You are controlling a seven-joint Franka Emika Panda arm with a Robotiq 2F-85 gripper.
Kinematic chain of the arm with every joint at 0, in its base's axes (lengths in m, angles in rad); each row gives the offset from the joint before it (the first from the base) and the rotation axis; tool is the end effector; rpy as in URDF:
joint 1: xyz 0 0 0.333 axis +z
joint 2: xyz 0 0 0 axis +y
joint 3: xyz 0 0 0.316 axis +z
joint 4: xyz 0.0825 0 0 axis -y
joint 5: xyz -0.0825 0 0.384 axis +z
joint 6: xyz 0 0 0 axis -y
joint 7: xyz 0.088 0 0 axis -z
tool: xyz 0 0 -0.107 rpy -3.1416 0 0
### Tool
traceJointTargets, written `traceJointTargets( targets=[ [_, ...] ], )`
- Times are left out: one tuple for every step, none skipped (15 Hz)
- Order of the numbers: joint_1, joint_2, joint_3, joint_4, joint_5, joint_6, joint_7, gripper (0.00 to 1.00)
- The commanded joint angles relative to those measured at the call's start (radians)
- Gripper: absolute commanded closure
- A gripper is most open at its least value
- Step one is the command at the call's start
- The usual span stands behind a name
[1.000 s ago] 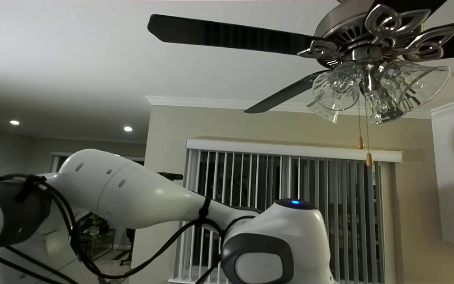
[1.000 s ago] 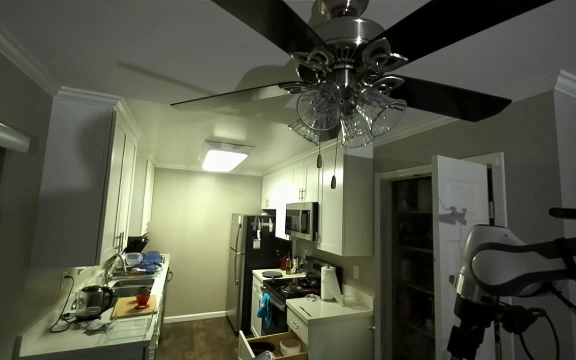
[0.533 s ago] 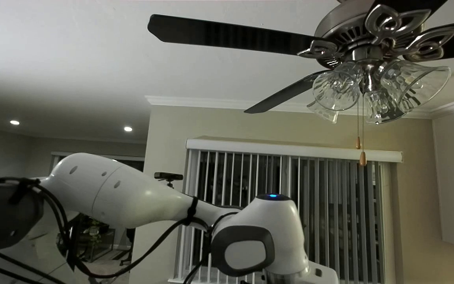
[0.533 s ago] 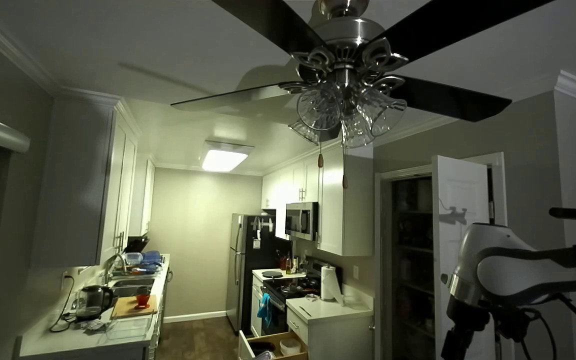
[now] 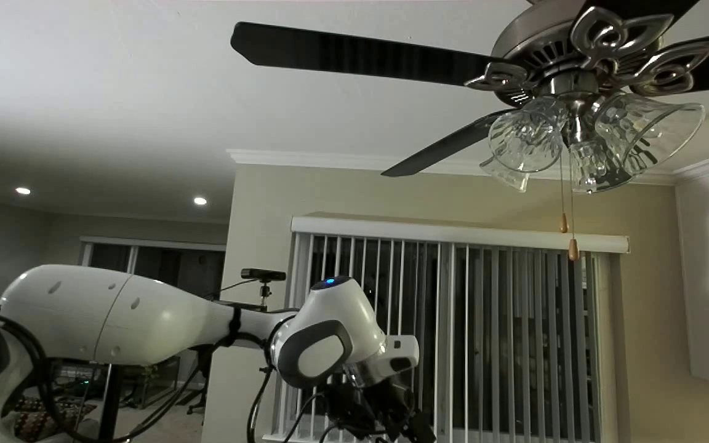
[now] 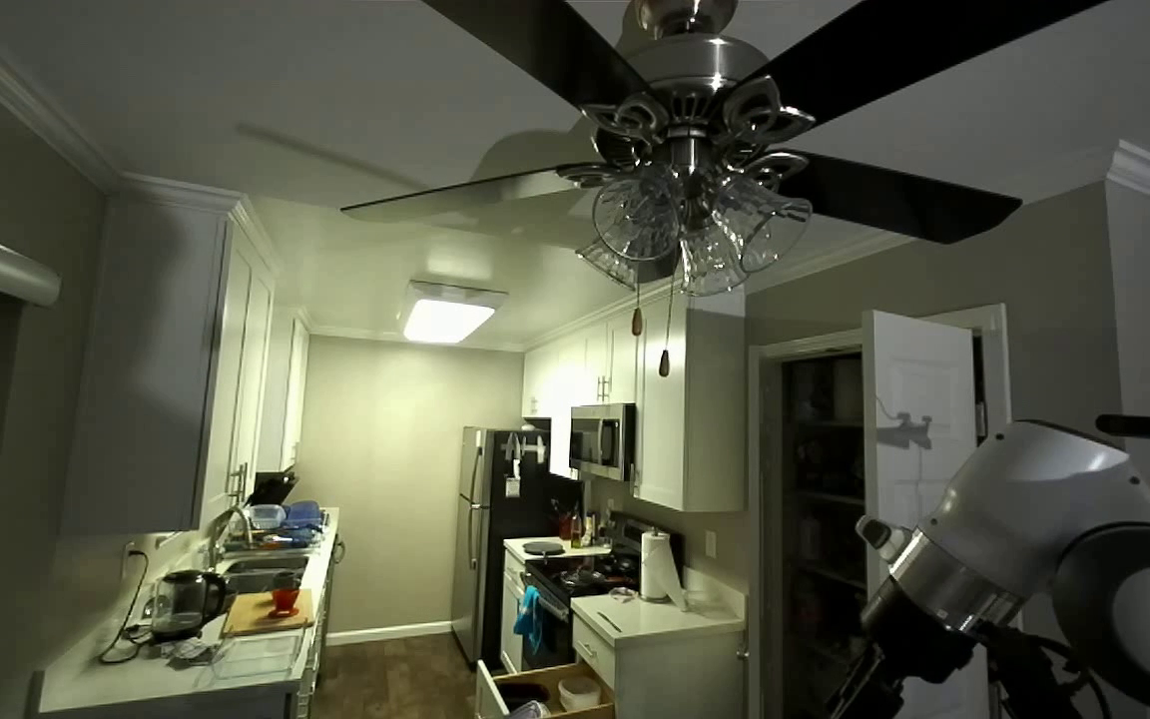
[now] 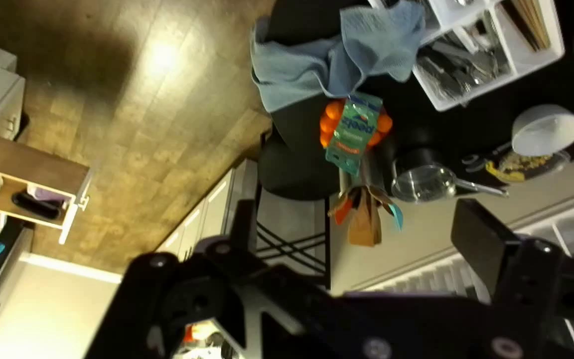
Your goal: Turn on the chandelier.
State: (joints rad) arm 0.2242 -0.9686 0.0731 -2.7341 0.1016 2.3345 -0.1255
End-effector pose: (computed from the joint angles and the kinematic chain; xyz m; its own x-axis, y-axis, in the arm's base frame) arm 0.2964 0.0955 0.5431 0.7859 0.3045 0.5382 0.3443 -0.9384 0.0282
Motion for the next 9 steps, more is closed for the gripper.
traceJointTargets(
  targets=[
    [0.047, 0.016, 0.104, 0.052, 0.064, 0.129, 0.148, 0.00],
    [0.050, 0.034, 0.132, 0.076, 0.068, 0.173, 0.189, 0.00],
    [0.041, 0.049, 0.166, 0.100, 0.064, 0.226, 0.233, 0.00],
    [0.022, 0.070, 0.203, 0.127, 0.054, 0.286, 0.277, 0.00],
    [-0.005, 0.090, 0.238, 0.148, 0.040, 0.354, 0.320, 0.00],
    [-0.041, 0.112, 0.273, 0.178, 0.025, 0.409, 0.362, 0.00],
    [-0.081, 0.131, 0.303, 0.203, 0.011, 0.466, 0.395, 0.00],
    [-0.131, 0.147, 0.337, 0.227, -0.002, 0.516, 0.431, 0.00],
    [-0.190, 0.150, 0.382, 0.244, -0.014, 0.558, 0.474, 0.00]
  ],
)
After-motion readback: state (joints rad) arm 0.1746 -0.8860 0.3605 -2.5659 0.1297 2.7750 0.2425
